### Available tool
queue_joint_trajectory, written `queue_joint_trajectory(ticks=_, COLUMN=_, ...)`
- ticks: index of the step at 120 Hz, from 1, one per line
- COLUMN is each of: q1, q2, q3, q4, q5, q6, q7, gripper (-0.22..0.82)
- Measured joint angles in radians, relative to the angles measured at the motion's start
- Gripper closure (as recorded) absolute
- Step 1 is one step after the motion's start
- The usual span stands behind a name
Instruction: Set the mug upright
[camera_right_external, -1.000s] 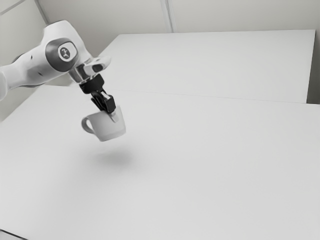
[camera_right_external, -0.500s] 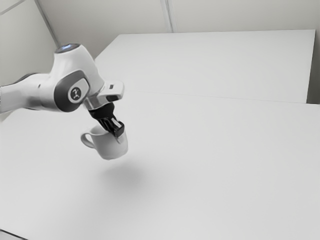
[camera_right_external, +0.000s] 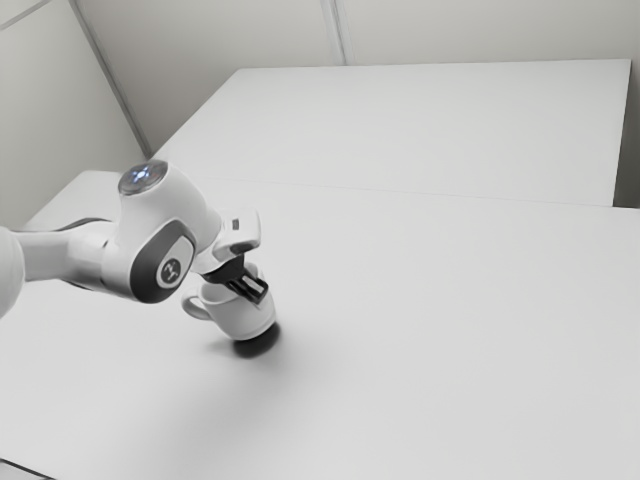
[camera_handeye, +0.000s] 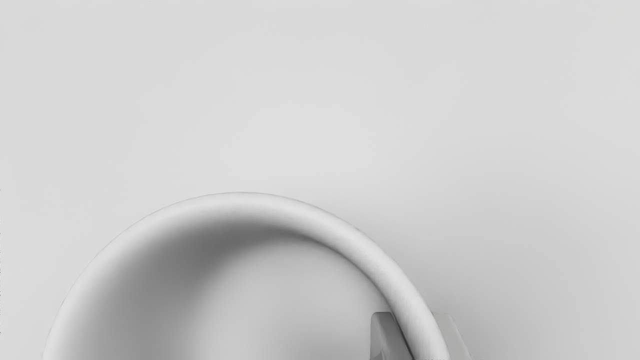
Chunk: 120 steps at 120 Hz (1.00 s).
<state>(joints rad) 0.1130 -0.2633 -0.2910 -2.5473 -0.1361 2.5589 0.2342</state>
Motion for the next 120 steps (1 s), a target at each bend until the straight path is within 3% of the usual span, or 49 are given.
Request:
queue_joint_trajectory(ticks=32, q1=0.015, q2=0.05, q3=0.001, q4=-0.015, q5=0.063, q6=0.093, q7=-0.028, gripper=0.73)
queue_joint_trajectory(ticks=80, q1=0.016, q2=0.141, q3=0.0, q4=-0.013, q5=0.108, q6=0.13, q7=-0.054, gripper=0.76)
queue_joint_trajectory(ticks=103, q1=0.012, q2=0.134, q3=0.0, q4=-0.011, q5=0.111, q6=0.128, q7=-0.057, gripper=0.36)
queue_joint_trajectory(ticks=120, q1=0.01, q2=0.113, q3=0.0, q4=0.017, q5=0.11, q6=0.108, q7=-0.058, gripper=0.18)
